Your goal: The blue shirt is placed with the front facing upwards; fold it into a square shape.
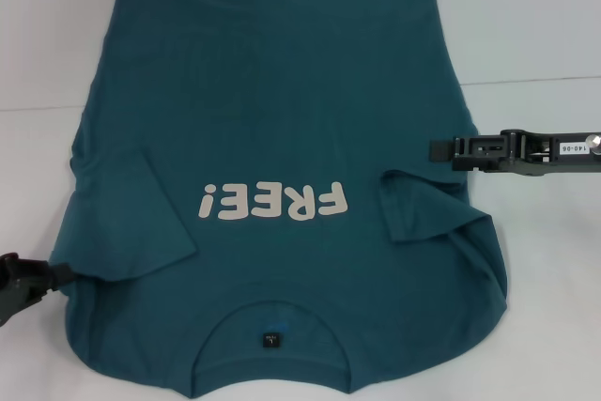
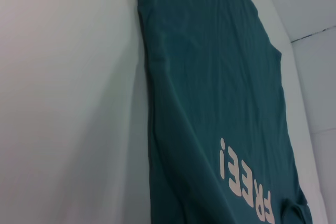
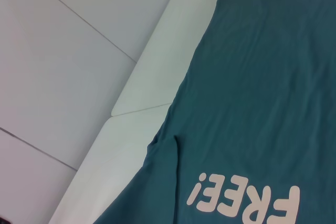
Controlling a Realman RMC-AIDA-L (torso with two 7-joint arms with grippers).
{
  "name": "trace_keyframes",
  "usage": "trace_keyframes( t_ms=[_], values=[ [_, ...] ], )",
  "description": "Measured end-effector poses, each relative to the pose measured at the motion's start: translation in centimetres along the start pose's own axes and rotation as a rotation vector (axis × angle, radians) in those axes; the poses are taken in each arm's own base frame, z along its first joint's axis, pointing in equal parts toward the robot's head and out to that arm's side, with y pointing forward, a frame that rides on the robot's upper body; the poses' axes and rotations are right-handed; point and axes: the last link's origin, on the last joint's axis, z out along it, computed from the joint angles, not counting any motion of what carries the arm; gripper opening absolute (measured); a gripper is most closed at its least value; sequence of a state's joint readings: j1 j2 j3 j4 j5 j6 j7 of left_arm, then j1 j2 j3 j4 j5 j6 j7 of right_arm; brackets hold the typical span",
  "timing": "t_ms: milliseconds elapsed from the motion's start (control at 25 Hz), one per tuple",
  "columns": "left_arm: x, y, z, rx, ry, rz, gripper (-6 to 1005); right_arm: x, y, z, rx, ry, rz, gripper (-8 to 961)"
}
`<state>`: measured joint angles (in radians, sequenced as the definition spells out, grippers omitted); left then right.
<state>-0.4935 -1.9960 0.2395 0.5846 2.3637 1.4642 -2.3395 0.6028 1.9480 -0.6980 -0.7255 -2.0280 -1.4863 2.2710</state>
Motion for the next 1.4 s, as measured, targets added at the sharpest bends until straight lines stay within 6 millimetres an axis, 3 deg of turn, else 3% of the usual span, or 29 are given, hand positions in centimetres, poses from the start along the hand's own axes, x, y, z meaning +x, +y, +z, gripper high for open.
trace_keyframes(
  t_ms=[1000,1200,1400],
  values=[
    [0.1,-1.1,0.7,0.063,0.037,-0.032,49,0.2,-0.3,-0.3,0.006,-0.003,0.008,744],
    [0.1,-1.1,0.5,0.054,0.052,-0.048,161,0.2,-0.3,-0.3,0.006,-0.003,0.008,744],
    [0.1,-1.2,0.5,0.055,0.054,-0.055,376,0.2,-0.3,-0.3,0.006,-0.003,0.008,744]
  ],
)
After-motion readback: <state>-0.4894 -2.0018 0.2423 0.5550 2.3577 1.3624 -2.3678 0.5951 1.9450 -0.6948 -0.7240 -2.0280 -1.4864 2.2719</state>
